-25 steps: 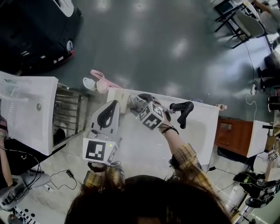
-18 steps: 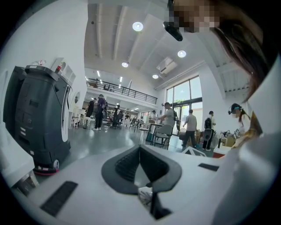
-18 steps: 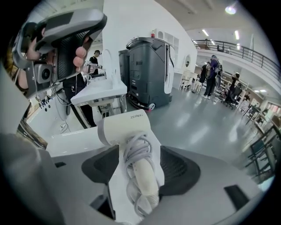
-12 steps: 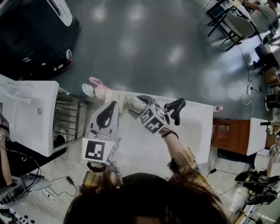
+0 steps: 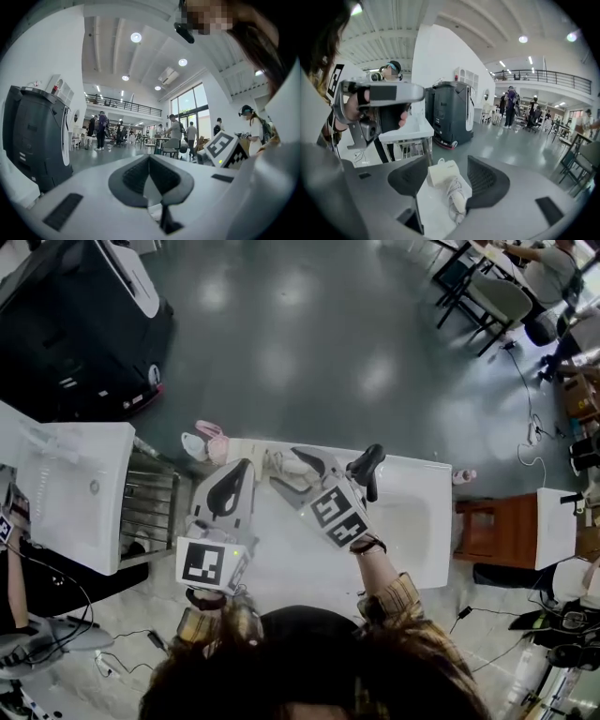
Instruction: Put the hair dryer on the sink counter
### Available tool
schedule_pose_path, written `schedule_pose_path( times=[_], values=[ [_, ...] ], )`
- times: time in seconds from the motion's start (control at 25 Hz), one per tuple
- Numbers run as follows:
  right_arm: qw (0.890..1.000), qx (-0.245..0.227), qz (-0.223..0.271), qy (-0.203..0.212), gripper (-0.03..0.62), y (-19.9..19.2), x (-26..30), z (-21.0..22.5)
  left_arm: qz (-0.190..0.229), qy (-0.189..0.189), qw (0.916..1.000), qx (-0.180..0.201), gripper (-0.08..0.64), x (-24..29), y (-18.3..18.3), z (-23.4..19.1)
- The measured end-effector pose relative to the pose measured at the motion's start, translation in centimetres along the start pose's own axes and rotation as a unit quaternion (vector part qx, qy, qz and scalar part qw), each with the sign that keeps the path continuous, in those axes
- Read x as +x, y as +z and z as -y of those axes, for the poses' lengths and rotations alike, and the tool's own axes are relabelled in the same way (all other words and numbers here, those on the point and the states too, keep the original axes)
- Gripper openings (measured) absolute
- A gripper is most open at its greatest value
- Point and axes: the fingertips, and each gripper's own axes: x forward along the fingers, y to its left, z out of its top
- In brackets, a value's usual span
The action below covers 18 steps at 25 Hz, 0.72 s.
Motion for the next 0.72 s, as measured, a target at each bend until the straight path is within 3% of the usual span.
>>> schedule_pose_path(
  times=[0.24,0.48,0.72],
  values=[
    [0.994,-0.010,0.093,-0.049,0.235,5.2,-5.7,0.0,0.021,-0.015,0.9997,-0.002,0.017,-0.6,2.0,1.8],
    [0.978,0.007,0.187,-0.093,0.177,8.9,-12.0,0.0,0.041,-0.036,0.9984,0.011,0.017,-1.0,3.8,4.0],
    [0.964,0.022,0.225,-0.140,0.089,9.3,-16.6,0.7,0.060,-0.074,0.9954,0.006,0.017,-0.4,5.1,7.0]
  ],
)
